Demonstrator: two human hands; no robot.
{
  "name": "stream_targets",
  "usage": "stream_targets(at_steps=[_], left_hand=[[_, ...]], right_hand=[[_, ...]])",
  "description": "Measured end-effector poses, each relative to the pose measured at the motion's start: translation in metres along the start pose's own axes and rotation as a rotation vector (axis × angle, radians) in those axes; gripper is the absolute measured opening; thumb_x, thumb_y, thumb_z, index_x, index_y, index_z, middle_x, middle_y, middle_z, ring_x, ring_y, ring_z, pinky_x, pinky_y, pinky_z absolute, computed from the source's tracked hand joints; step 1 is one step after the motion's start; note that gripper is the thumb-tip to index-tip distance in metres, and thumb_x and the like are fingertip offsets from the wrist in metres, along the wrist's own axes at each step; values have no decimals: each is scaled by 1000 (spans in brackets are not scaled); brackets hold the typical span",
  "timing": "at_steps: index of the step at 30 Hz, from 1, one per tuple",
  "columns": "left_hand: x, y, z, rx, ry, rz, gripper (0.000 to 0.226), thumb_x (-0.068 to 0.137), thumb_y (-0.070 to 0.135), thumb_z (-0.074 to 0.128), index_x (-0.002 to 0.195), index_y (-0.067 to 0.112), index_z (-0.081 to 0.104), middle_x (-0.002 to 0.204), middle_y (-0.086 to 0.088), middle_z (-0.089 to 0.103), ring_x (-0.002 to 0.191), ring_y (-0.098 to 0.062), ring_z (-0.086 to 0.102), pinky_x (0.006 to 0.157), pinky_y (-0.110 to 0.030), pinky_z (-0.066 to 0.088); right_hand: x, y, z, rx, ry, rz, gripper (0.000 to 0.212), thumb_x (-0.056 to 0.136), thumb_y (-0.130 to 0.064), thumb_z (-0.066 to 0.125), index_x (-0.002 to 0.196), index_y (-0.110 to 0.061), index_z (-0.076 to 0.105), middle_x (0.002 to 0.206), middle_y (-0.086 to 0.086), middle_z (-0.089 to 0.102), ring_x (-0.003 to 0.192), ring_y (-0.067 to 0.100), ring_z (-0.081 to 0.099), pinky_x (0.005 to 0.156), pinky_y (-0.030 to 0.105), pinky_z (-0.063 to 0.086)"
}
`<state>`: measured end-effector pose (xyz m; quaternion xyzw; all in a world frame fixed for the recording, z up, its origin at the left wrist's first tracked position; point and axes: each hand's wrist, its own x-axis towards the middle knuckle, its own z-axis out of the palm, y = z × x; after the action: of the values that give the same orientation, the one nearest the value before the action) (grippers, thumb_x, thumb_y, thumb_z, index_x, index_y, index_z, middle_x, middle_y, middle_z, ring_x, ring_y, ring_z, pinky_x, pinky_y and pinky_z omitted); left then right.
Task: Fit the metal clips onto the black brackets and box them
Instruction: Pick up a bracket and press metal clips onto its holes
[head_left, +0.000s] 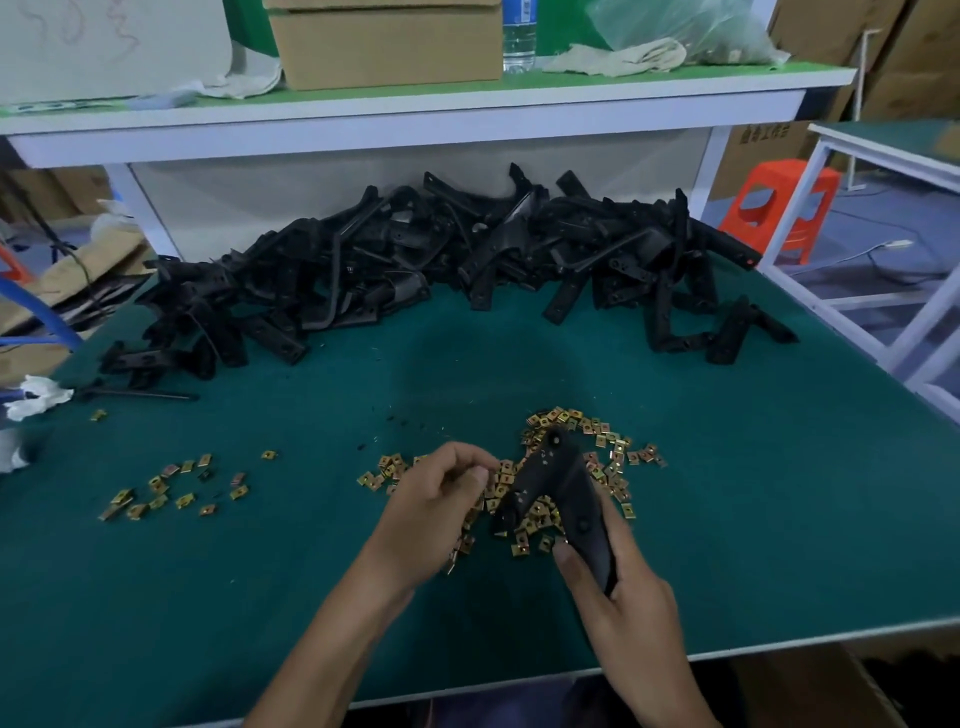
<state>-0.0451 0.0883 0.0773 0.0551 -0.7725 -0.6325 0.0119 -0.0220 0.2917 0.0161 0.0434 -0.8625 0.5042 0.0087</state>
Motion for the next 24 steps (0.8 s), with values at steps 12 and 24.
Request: stream_targets(at_steps=[12,24], left_hand=[[-10,2,2,-109,0,-41,23,95,12,67,95,33,77,93,3,76,83,-12,68,76,-29,55],[-4,6,-19,36,-206,11,31,91,12,74,106,39,70,81,0,75,78,-17,67,79,-39,57]], right_hand=[[1,8,-1,-52,-33,-77,69,87,-73,47,146,-72,11,79,-20,68,71,5,63,63,31,47],[5,9,-4,-131,-99,-134,68,86,-70,46,148,-67,21,61,-24,54,57,0,44,58,27,36]])
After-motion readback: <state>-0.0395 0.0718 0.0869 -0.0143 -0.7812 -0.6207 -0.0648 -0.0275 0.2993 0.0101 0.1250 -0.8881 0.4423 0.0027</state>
